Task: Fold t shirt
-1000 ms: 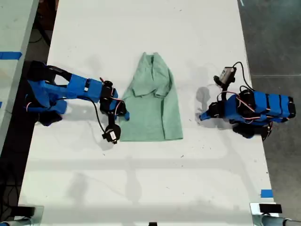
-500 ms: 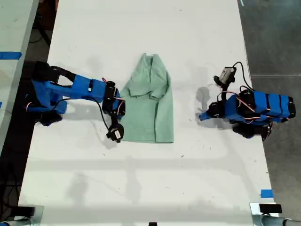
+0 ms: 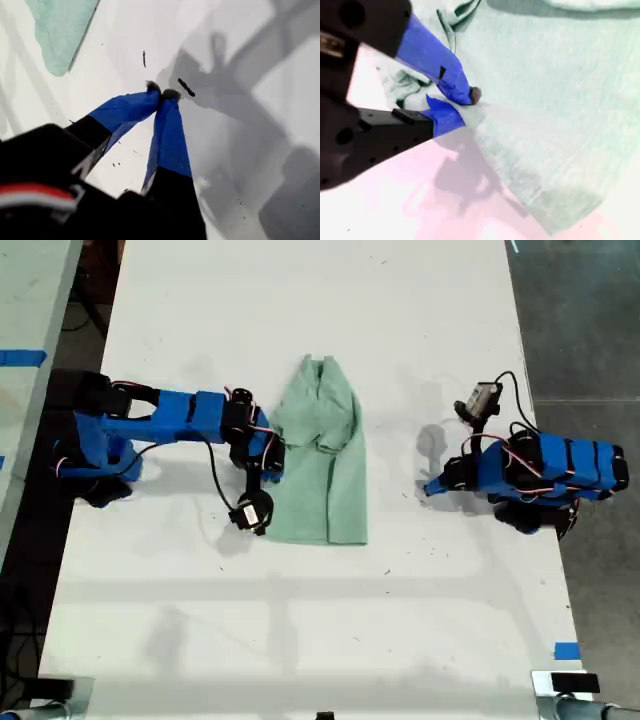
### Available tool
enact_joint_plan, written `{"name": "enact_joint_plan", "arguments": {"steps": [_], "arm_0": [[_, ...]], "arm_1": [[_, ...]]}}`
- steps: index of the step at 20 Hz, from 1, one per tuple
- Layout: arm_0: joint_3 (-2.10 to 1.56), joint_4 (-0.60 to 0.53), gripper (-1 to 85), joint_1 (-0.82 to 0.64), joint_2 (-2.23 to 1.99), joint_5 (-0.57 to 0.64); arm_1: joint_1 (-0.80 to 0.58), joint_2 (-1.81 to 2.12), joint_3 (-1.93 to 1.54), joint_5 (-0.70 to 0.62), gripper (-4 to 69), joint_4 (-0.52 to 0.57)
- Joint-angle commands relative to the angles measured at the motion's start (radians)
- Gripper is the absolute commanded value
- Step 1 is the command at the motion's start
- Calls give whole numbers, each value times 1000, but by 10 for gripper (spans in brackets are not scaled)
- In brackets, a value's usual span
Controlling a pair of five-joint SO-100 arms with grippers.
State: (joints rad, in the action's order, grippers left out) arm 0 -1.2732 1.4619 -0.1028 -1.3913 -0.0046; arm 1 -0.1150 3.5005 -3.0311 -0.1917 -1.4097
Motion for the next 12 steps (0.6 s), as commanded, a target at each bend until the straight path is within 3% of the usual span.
{"name": "enact_joint_plan", "arguments": {"steps": [1,8,9,11,12], "arm_0": [[87,-109,-1,14,6,61],[127,-365,-1,11,176,143],[129,-393,75,11,193,147],[130,-434,309,15,212,153],[130,-448,350,18,212,169]], "arm_1": [[3,12,-32,-2,15,-2],[5,12,-32,-5,15,-2],[5,12,-32,-5,15,-2],[5,12,-32,-6,15,-2],[5,12,-32,-8,15,-2]]}}
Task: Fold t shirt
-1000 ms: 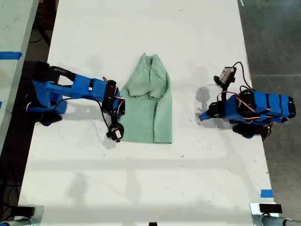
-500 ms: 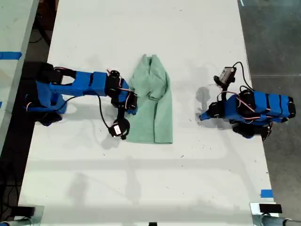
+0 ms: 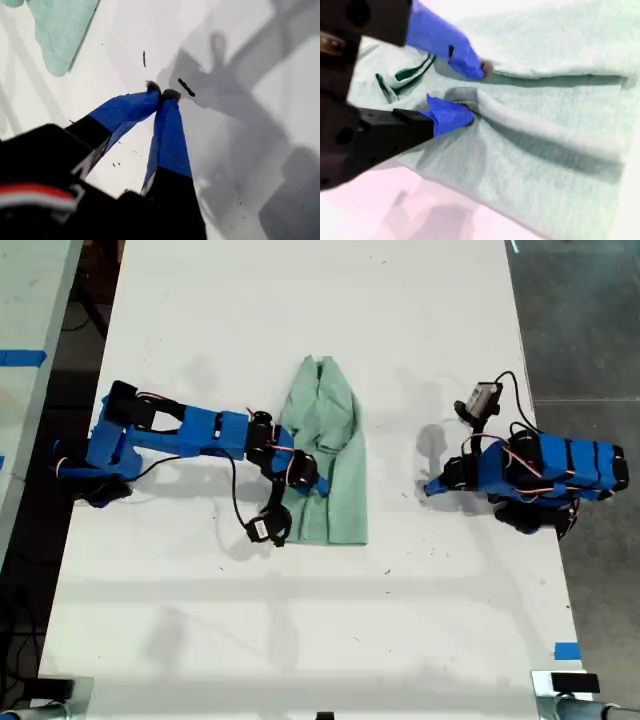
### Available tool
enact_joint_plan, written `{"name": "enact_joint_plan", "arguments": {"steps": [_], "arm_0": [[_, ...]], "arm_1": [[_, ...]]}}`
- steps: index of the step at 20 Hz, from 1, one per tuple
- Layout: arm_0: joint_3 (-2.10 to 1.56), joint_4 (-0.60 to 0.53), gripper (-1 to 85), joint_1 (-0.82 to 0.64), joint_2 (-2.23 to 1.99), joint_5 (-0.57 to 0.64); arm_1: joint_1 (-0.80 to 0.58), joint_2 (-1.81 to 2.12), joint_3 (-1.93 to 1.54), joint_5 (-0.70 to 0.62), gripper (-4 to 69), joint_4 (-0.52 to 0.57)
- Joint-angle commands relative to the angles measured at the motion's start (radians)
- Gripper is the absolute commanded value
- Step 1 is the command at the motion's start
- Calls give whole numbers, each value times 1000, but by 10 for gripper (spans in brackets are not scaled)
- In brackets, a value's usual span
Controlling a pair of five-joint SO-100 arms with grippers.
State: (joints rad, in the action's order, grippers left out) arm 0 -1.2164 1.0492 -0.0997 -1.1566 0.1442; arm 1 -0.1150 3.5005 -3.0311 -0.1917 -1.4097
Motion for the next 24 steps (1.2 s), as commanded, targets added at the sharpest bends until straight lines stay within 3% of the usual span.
{"name": "enact_joint_plan", "arguments": {"steps": [1,5,7,8,11,13,19,24], "arm_0": [[77,-35,353,17,-28,28],[75,17,309,14,-129,31],[67,100,43,-5,-235,6],[58,137,0,-12,-304,6],[-2,238,-1,-40,-557,11],[-158,247,-1,-66,-801,6],[-1155,40,-1,-130,-1911,-81],[-1677,-126,-1,-94,-2279,-72]], "arm_1": [[5,12,-32,-8,15,-2],[5,12,-32,-8,15,-2],[5,12,-32,-8,15,-2],[5,12,-32,-8,15,-2],[5,12,-32,-9,15,-2],[5,12,-32,-9,15,-2],[0,12,-32,-6,15,-2],[0,12,-32,0,15,-2]]}}
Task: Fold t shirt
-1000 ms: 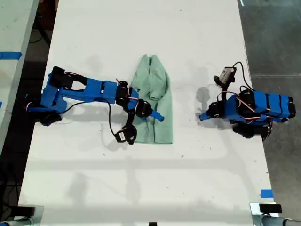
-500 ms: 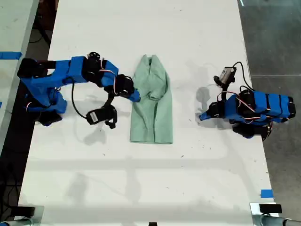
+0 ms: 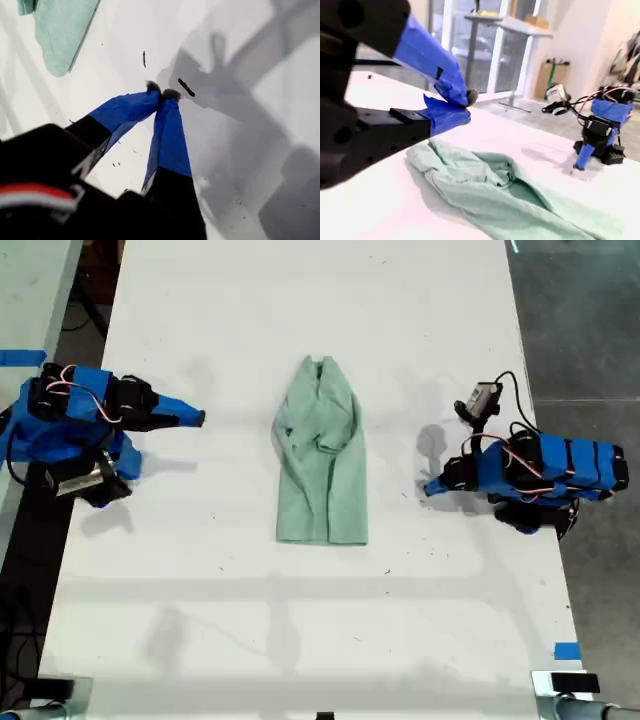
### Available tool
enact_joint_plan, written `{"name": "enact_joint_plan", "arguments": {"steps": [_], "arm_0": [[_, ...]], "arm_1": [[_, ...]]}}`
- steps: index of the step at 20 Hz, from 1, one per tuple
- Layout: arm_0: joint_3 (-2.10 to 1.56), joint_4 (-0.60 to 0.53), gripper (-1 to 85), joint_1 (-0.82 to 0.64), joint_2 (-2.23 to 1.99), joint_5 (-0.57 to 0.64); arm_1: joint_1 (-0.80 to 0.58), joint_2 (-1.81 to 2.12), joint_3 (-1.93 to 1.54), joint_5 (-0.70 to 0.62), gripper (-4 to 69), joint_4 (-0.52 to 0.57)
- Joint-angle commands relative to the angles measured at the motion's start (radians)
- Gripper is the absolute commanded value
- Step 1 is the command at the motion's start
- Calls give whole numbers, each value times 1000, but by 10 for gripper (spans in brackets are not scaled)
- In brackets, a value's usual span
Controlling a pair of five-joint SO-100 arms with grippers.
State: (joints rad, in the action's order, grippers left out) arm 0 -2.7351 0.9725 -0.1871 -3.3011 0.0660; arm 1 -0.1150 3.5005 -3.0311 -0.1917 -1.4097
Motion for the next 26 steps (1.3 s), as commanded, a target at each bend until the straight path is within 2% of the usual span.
{"name": "enact_joint_plan", "arguments": {"steps": [1,4,10,26], "arm_0": [[-250,-23,-1,-23,-279,43],[-388,8,-1,-58,-307,103],[-430,60,-1,-63,-305,55],[-433,66,-1,-61,-305,48]], "arm_1": [[0,12,-34,0,15,-2],[-2,12,-34,-2,15,-2],[12,12,-34,18,15,-2],[14,12,-34,34,15,-2]]}}
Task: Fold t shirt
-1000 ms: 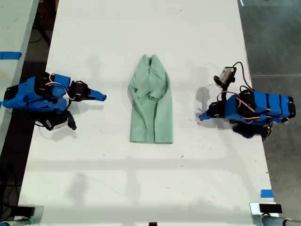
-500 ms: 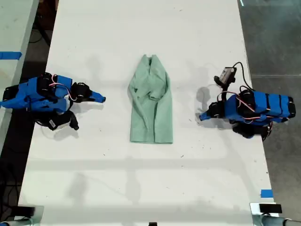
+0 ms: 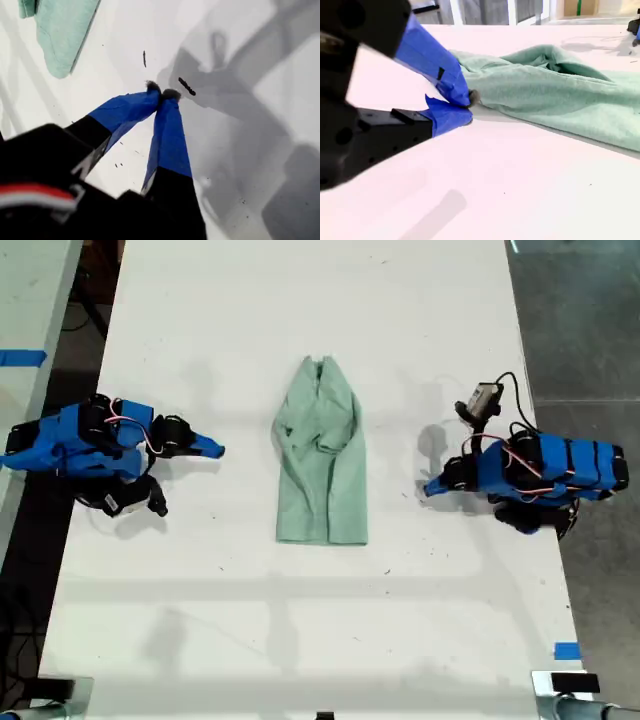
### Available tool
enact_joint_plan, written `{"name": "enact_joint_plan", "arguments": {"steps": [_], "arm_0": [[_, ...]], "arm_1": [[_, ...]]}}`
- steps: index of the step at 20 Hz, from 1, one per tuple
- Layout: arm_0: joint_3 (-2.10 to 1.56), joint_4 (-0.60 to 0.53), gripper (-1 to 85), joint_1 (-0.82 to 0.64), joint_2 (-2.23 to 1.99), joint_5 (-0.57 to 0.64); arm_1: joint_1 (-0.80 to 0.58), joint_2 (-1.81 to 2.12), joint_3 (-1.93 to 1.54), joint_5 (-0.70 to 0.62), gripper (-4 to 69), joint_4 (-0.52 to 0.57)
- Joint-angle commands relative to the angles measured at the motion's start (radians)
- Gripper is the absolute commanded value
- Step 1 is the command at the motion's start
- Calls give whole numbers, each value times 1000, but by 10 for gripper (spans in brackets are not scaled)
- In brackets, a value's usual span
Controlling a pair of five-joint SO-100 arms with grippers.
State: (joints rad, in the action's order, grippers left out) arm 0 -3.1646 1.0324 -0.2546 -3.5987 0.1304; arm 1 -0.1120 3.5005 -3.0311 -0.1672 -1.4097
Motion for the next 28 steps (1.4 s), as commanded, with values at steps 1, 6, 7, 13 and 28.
{"name": "enact_joint_plan", "arguments": {"steps": [1,6,7,13,28], "arm_0": [[-3,6,-1,8,-8,-18],[-5,6,-1,9,-8,-21],[-5,6,-1,9,-8,-21],[-5,6,-1,8,-8,-21],[-6,9,-1,9,-8,-34]], "arm_1": [[11,12,-34,11,15,-2],[8,12,-34,9,15,-2],[8,12,-34,9,15,-2],[9,12,-34,11,15,-2],[9,12,-34,12,15,-2]]}}
